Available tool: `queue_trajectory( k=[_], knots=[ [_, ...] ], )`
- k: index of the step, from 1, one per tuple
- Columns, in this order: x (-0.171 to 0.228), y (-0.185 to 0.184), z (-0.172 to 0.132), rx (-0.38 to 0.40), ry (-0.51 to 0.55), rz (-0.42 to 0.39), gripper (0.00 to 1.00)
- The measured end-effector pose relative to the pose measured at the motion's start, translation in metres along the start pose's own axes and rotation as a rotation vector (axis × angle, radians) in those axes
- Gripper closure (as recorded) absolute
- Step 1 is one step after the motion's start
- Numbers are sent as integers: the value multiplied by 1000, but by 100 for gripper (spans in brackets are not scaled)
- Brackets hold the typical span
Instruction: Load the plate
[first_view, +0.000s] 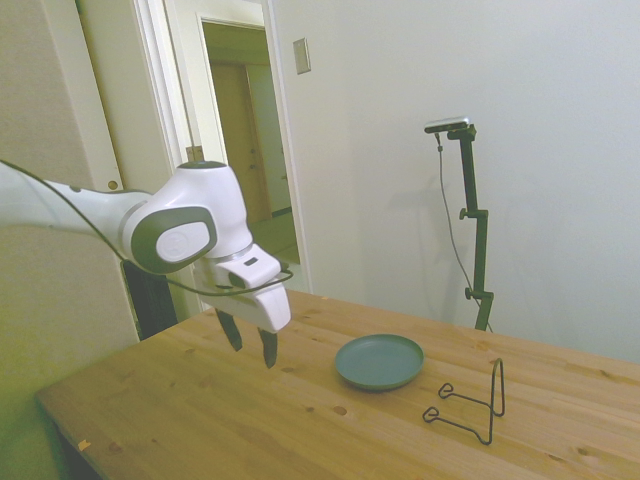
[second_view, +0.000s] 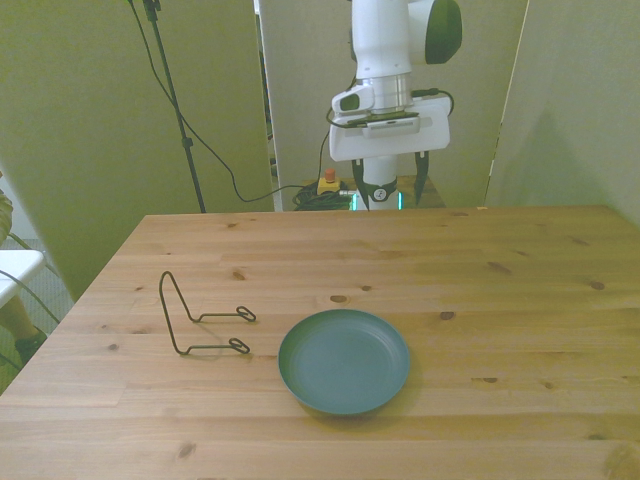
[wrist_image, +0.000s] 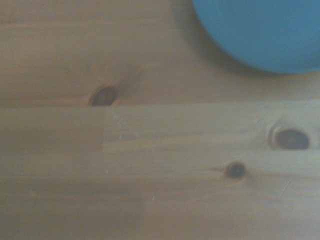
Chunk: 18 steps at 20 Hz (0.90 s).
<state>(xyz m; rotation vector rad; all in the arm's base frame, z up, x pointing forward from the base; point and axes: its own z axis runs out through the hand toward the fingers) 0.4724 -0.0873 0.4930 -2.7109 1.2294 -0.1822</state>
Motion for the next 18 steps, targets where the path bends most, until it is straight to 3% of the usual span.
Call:
queue_trajectory(
  k=[9,18],
  knots=[
    [120,5,13,18,-27,83,0],
    [202,27,32,53,-24,129,0]
  ],
)
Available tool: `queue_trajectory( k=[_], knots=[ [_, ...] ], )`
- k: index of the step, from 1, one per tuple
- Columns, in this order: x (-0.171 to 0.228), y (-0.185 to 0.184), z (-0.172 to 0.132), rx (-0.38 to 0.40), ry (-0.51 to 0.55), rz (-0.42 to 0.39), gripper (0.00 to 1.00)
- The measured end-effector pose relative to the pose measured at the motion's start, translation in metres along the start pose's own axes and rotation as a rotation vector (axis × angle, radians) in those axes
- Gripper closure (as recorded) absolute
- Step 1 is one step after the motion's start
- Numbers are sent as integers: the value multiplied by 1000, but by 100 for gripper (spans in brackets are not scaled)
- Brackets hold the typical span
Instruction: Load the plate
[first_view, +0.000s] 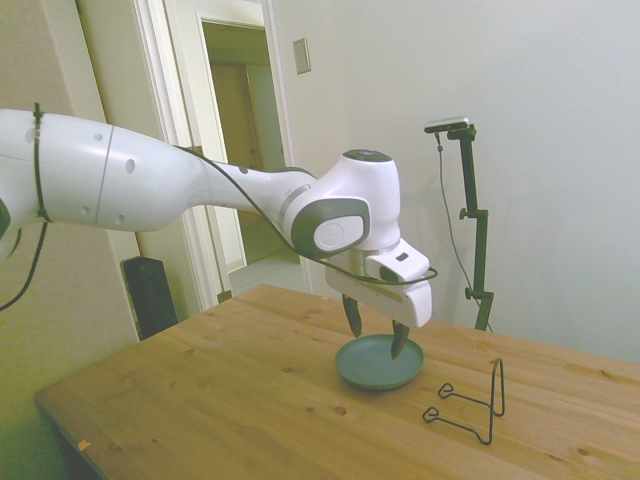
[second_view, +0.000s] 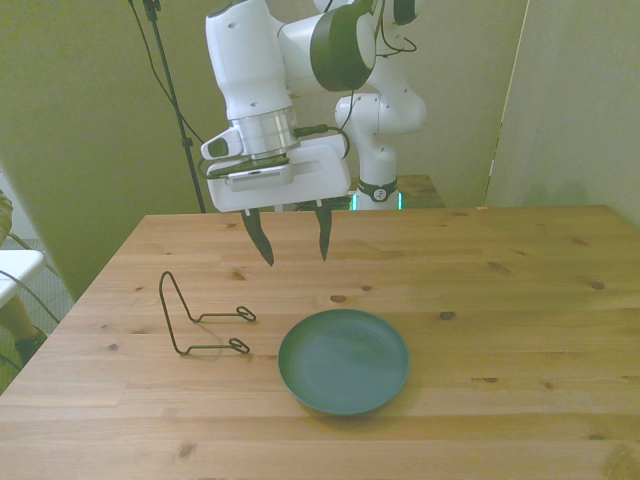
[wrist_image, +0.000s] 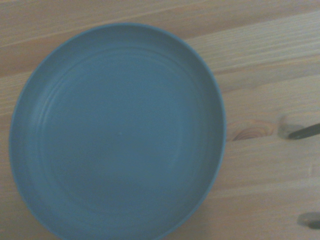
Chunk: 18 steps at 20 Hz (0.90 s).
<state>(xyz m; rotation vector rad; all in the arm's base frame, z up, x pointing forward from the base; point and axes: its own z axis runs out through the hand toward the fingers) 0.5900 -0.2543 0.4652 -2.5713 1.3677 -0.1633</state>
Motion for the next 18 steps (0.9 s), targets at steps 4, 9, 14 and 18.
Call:
queue_trajectory(
  k=[4,9,14,18],
  knots=[
    [27,7,7,28,1,8,0],
    [59,8,17,56,9,17,0],
    [69,-13,53,48,-15,-7,0],
    [69,-25,77,43,-36,-25,0]
  ],
)
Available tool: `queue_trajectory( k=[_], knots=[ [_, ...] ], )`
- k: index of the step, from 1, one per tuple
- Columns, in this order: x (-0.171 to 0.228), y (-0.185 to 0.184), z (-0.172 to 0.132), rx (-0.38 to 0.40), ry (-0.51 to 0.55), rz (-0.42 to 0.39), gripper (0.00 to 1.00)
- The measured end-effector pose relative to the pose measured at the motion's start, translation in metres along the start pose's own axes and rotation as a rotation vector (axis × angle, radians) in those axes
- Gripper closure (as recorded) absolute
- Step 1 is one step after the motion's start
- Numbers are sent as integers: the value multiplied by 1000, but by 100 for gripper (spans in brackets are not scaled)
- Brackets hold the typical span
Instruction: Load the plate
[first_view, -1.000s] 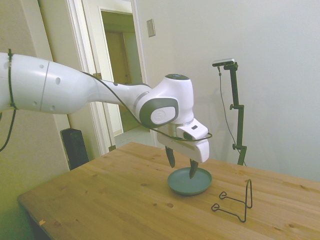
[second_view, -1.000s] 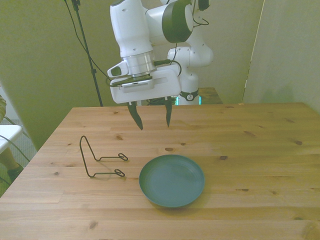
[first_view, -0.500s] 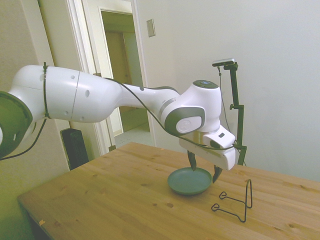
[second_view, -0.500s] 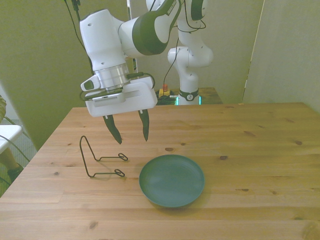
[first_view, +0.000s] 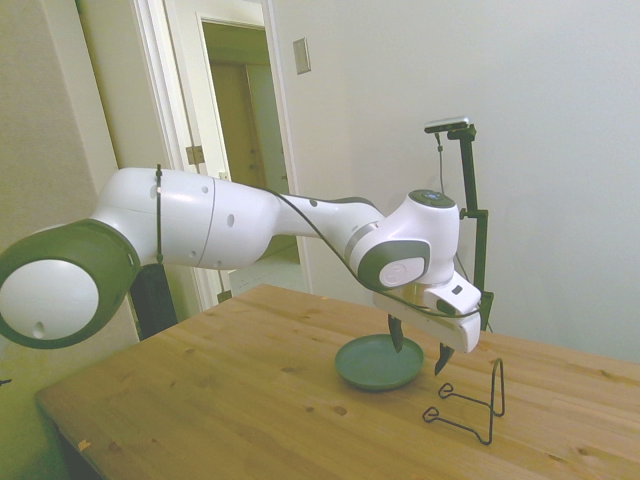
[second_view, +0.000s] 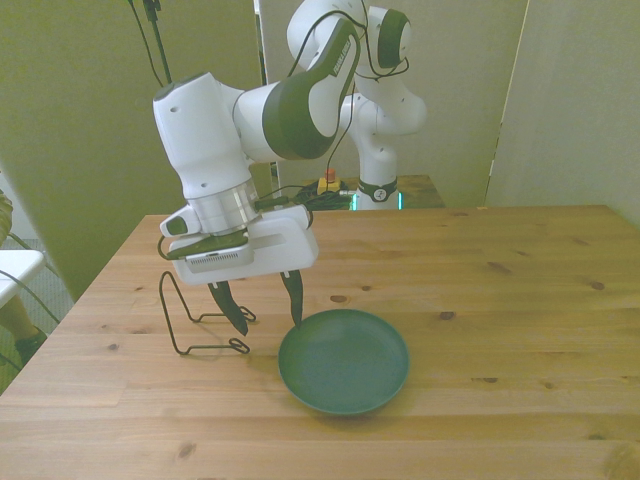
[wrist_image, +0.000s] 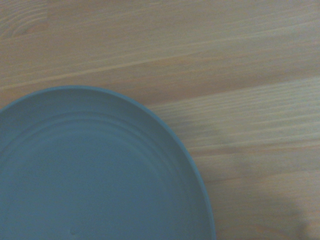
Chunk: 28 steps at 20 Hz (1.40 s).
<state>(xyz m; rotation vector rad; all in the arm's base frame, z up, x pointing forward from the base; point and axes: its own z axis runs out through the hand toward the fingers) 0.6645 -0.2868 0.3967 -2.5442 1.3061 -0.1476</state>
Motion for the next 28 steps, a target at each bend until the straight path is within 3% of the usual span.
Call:
queue_trajectory(
  k=[9,10,28],
  knots=[
    [-2,-4,20,-6,-24,-21,0],
    [-2,-5,21,-6,-26,-29,100],
    [-3,-1,42,9,-83,-80,100]
  ],
)
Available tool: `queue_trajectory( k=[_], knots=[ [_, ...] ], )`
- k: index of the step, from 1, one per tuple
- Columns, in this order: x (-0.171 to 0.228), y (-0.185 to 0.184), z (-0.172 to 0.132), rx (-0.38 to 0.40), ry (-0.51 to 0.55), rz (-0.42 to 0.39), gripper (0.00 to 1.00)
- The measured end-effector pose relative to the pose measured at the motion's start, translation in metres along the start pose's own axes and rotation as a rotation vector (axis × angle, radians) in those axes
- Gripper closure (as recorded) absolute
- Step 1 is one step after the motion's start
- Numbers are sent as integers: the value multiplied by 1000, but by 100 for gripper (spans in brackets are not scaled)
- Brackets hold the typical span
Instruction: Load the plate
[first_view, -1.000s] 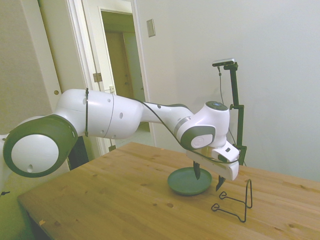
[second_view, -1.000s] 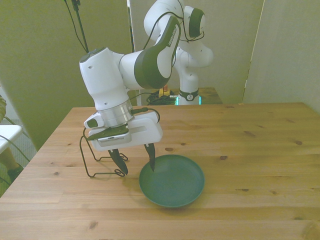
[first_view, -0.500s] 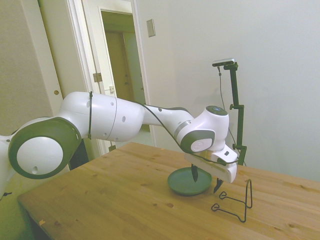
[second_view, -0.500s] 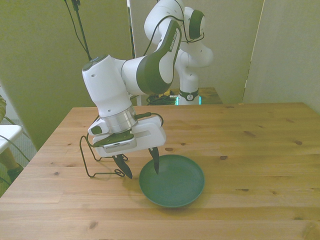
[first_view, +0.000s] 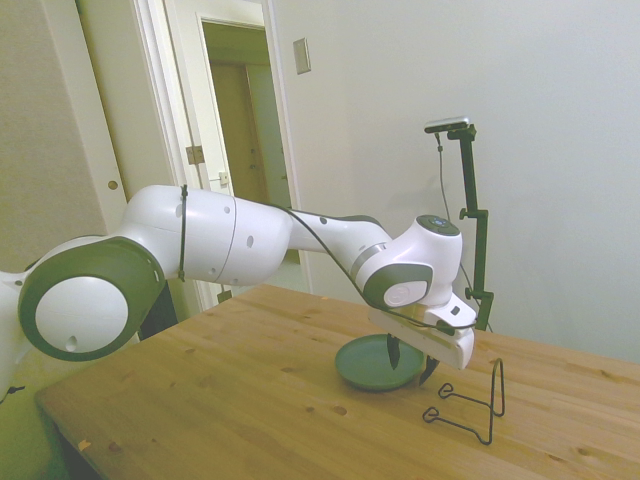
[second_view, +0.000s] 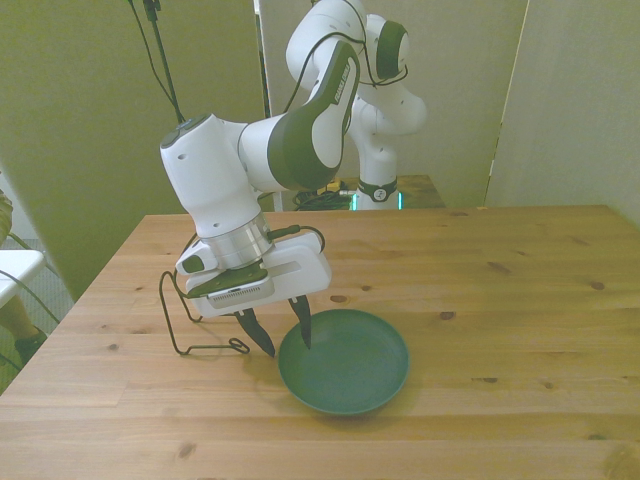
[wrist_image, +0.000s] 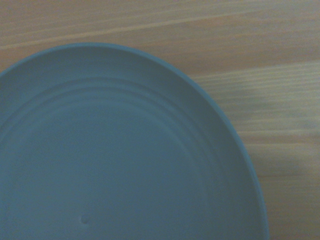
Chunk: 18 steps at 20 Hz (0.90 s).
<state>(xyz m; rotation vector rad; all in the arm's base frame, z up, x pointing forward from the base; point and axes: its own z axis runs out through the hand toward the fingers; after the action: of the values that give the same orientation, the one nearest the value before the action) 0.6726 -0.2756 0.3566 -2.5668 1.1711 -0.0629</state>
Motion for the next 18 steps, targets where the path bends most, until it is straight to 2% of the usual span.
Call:
queue_trajectory(
  k=[13,18],
  knots=[
    [6,1,6,1,0,-15,100],
    [0,-11,8,-6,0,-6,100]
  ],
)
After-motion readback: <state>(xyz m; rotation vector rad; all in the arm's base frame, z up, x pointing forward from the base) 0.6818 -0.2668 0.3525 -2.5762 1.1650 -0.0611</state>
